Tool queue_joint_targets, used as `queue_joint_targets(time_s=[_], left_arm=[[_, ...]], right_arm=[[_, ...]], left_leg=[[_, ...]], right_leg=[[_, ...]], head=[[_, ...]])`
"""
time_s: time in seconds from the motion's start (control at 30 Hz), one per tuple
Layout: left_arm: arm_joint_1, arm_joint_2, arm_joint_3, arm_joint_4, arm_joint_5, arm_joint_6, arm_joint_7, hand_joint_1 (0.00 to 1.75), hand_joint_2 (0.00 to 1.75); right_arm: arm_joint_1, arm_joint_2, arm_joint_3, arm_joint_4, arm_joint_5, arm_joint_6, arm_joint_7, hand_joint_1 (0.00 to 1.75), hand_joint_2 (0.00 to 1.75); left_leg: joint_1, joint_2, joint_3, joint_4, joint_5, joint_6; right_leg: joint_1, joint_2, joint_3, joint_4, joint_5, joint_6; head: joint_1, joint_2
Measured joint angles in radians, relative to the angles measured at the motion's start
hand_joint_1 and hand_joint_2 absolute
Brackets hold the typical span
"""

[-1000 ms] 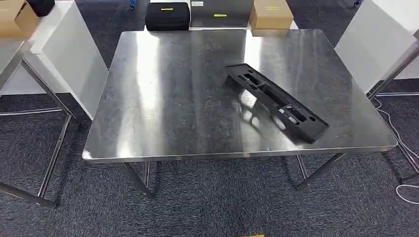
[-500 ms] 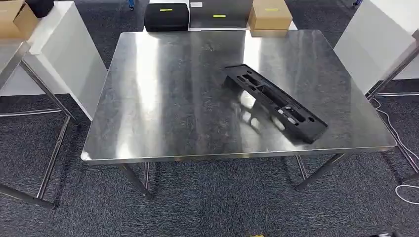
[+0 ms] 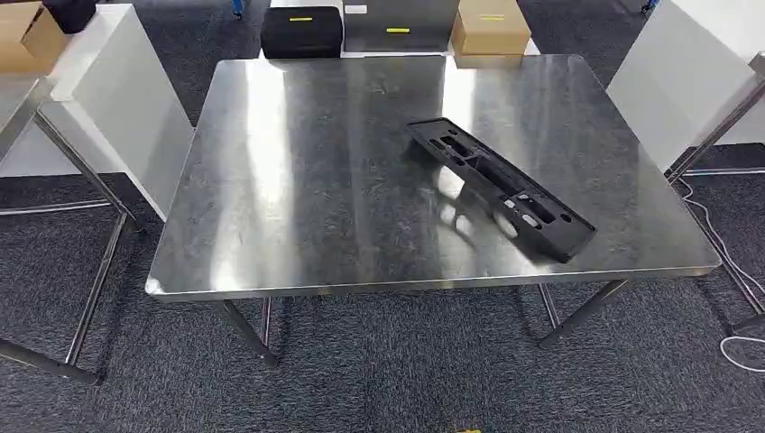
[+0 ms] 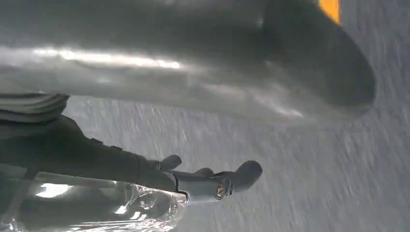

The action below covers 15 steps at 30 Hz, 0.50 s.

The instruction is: Take the parts from the cabinet and place them on the table.

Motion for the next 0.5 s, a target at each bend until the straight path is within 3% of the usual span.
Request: queue_joint_targets(time_s=[0.23,0.27,0.3,0.5], left_arm=[[0.002,0.024,-0.038,0.0,-0.03,-0.006,0.005,0.0,0.0],[0.002,0.026,-0.042,0.0,-0.03,-0.006,0.005,0.0,0.0],[0.002,0.028,-0.043,0.0,-0.03,-0.006,0.006,0.0,0.0],[0.003,0.039,-0.056,0.0,-0.042,-0.011,0.003,0.0,0.0]], right_arm=[[-0.022,0.02,0.001,0.072,0.036,0.026,0.052,0.0,0.0],[-0.024,0.022,0.001,0.077,0.037,0.026,0.053,0.0,1.75],[-0.025,0.023,0.001,0.08,0.038,0.025,0.053,0.0,0.0],[-0.03,0.031,0.007,0.093,0.063,0.041,0.056,0.0,0.0]], left_leg=[[-0.001,0.0,0.0,0.0,0.0,0.0],[-0.001,0.0,0.0,0.0,0.0,0.0],[-0.001,0.0,0.0,0.0,0.0,0.0],[-0.001,0.0,0.0,0.0,0.0,0.0]], right_leg=[[0.0,0.0,0.001,0.0,0.0,0.0],[0.0,0.0,0.001,0.0,0.0,0.0],[0.0,0.0,0.001,0.0,0.0,0.0],[0.0,0.0,0.001,0.0,0.0,0.0]], head=[[0.0,0.0],[0.0,0.0],[0.001,0.0],[0.0,0.0]])
